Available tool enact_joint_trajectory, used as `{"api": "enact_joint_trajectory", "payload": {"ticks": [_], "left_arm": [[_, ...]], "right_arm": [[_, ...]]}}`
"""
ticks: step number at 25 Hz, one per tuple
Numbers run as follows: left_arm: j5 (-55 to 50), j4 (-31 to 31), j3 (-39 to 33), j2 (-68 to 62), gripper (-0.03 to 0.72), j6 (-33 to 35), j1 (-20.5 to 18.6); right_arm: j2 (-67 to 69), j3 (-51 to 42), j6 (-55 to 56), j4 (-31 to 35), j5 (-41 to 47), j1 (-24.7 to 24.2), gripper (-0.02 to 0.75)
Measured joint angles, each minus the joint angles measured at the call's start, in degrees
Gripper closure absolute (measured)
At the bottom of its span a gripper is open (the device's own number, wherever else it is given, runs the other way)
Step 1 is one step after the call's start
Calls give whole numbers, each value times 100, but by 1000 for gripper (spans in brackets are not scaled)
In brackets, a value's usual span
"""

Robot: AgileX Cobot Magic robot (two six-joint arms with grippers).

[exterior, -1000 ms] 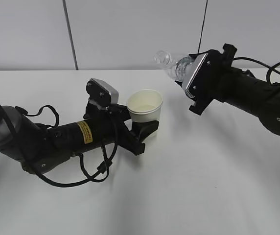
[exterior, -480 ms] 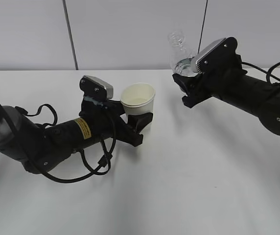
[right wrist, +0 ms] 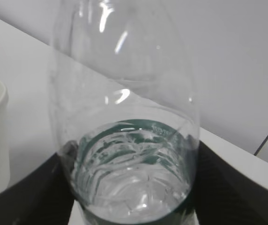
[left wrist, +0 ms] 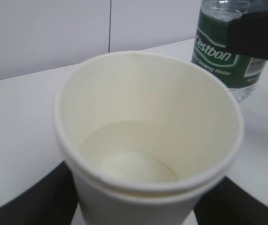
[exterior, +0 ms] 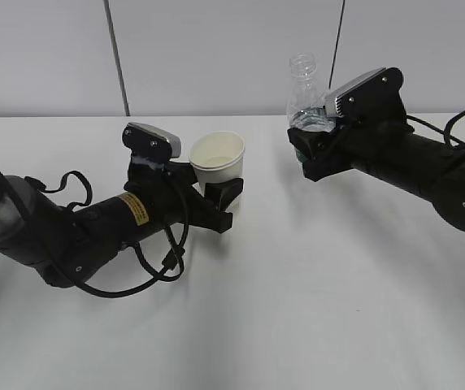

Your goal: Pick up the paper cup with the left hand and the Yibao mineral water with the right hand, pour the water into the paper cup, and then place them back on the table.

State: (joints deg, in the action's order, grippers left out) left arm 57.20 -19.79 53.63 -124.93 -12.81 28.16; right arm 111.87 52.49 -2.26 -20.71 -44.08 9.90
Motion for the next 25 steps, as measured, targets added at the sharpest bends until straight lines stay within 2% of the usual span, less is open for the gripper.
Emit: {"api": "enact_joint_trajectory", "payload": {"ticks": [5,16,25], "left_arm": [[-18,114,0,0,248,11,-125],[-22,172,0,0,248,11,-727],[-179,161,0,0,248,89,-1107]], "right_arm": [[0,0,226,0,13,0,236],[229,0,499,-11,-83,0,236],[702,0,909,-11,-797,0,236]]}}
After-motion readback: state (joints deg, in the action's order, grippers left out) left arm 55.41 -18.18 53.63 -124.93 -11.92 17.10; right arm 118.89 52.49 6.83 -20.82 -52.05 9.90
